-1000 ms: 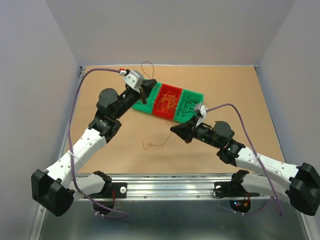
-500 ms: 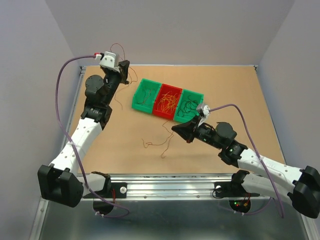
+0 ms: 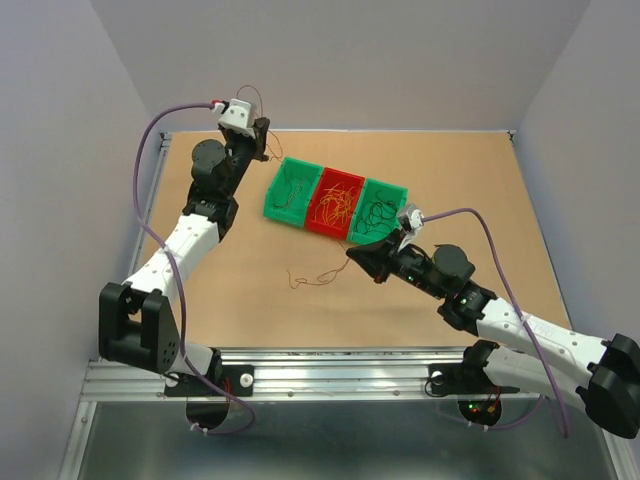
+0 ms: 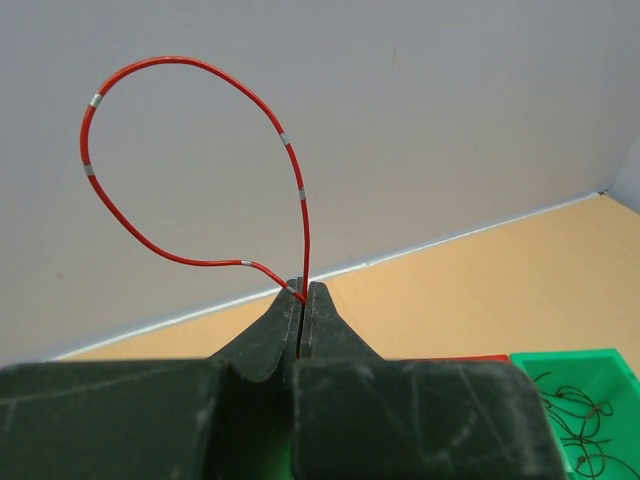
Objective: Untangle the cables
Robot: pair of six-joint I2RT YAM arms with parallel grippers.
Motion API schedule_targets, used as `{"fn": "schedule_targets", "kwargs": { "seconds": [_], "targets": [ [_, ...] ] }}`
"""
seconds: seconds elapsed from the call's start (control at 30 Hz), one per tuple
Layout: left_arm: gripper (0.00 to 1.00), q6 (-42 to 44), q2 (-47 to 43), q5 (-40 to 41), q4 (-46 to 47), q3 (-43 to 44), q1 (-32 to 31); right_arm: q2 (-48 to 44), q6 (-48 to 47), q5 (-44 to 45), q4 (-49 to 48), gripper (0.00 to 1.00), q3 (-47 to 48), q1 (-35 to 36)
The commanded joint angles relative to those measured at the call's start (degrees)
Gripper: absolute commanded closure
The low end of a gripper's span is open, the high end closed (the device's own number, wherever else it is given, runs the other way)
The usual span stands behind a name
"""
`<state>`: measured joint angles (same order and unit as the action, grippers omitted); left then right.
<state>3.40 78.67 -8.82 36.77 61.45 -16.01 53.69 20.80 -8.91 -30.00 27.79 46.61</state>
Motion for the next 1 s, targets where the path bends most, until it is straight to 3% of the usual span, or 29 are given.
{"fn": "schedule_targets", "kwargs": {
  "seconds": [0.0,0.23,0.57,0.97],
  "targets": [
    [1.0,0.5,1.8,-2.8,6.7,5.0,0.3,0.0,0.2,1.3,-1.3,0.99,2.9,0.6],
    [1.0,2.8,9.0,-0.4,6.7,11.4,0.2,0.7,0.1,1.5,-1.3,0.99,2.9,0.6],
    [1.0,6.4,16.9,-5.2,5.7,20.4,0.0,2.0,0.2,1.8,-1.5,0.99,3.3,0.5],
    [1.0,19.8,21.4,5.7,11.1,11.9,-6.0,1.4,0.4,1.9,-1.2,0.99,3.1,0.5]
  ]
}}
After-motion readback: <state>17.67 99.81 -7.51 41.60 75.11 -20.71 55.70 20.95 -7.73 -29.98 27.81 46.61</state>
